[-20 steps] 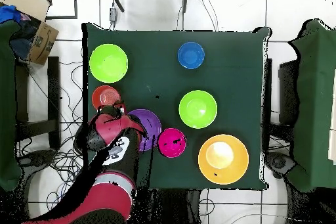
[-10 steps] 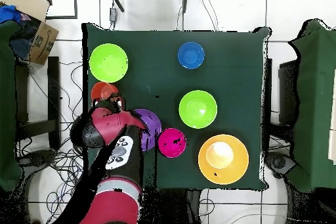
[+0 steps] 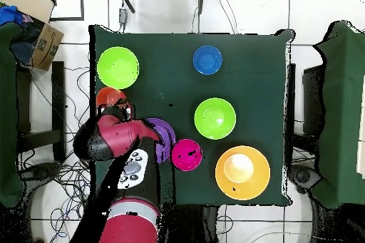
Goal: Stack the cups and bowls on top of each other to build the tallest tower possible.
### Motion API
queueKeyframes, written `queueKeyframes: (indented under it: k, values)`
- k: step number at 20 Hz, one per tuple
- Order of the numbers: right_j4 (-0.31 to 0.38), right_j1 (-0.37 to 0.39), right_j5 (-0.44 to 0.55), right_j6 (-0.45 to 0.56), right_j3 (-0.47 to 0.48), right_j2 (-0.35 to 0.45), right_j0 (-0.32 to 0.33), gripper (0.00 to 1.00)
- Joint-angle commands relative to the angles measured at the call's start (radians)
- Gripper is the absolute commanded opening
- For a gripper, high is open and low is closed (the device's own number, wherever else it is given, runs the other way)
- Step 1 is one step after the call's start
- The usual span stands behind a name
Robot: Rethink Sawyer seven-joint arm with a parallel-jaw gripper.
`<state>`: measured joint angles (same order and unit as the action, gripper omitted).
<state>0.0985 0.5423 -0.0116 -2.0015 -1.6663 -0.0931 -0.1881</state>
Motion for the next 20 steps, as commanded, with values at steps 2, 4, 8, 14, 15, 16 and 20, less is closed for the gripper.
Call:
queueKeyframes:
  k: [2,4,8,14,15,16,20]
  values:
    - [0.015,0.06,0.226,-0.027,-0.076,0.158,0.058,0.0]
    - [0.014,0.083,0.259,-0.018,-0.083,0.164,0.064,0.0]
    - [0.017,0.137,0.319,0.004,-0.109,0.193,0.093,0.0]
    - [0.03,0.186,0.361,0.026,-0.132,0.228,0.132,0.0]
    - [0.029,0.193,0.367,0.025,-0.136,0.233,0.137,0.0]
    - [0.029,0.203,0.373,0.028,-0.14,0.24,0.144,0.0]
    - [0.027,0.247,0.419,0.054,-0.157,0.272,0.185,0.0]
